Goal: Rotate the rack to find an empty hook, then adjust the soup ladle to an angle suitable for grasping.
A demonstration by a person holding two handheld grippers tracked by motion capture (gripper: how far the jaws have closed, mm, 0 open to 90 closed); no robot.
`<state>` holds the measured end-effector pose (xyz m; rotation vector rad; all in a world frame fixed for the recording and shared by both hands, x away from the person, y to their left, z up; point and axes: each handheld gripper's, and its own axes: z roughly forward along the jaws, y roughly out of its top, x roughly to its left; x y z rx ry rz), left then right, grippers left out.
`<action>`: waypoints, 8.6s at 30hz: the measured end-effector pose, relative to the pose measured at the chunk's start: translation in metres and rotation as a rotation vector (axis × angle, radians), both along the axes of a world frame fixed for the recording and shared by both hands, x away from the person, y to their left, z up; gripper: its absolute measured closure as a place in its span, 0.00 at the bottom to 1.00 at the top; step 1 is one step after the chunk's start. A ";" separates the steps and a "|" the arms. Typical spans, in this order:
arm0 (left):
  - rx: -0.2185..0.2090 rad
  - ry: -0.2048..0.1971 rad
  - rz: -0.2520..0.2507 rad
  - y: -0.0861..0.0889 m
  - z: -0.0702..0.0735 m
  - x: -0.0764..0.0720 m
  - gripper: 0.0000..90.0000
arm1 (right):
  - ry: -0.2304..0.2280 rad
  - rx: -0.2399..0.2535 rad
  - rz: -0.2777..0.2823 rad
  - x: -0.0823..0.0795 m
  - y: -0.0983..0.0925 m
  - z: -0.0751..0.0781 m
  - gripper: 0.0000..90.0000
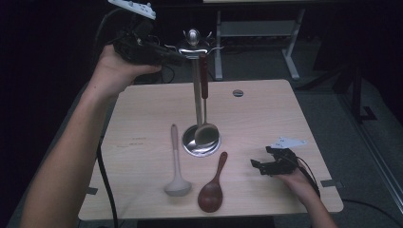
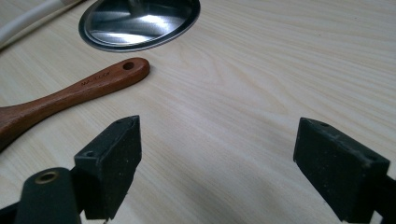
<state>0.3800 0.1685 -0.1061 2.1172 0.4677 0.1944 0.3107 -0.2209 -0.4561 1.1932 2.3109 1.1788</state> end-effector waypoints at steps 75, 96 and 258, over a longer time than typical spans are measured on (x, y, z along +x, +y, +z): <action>-0.024 -0.042 0.061 -0.001 -0.010 -0.004 1.00 | 0.030 -0.018 0.001 0.002 0.002 -0.005 0.17; -0.059 -0.018 0.084 0.022 -0.023 -0.001 1.00 | 0.043 -0.013 0.012 0.003 0.002 -0.004 0.16; 0.203 0.338 0.468 0.137 -0.320 -0.028 1.00 | 0.032 -0.015 -0.015 -0.008 -0.010 -0.010 0.10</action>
